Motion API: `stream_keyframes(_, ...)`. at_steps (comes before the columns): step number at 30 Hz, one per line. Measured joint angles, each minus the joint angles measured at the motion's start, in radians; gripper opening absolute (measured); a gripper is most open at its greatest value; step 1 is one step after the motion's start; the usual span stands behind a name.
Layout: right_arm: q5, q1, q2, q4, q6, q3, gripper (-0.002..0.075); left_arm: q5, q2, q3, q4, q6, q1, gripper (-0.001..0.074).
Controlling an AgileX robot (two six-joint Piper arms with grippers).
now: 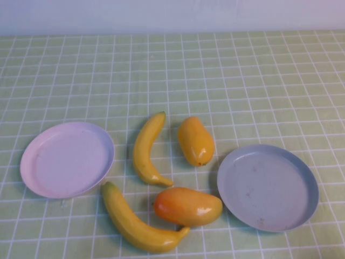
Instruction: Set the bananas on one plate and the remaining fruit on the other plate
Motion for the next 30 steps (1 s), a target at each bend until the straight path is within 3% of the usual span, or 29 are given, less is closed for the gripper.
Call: stream_keyframes(30,0.000,0.000,0.000,0.000,0.000,0.000,-0.0015,0.000,0.000,0.000,0.024,0.000,0.000,-0.0005)
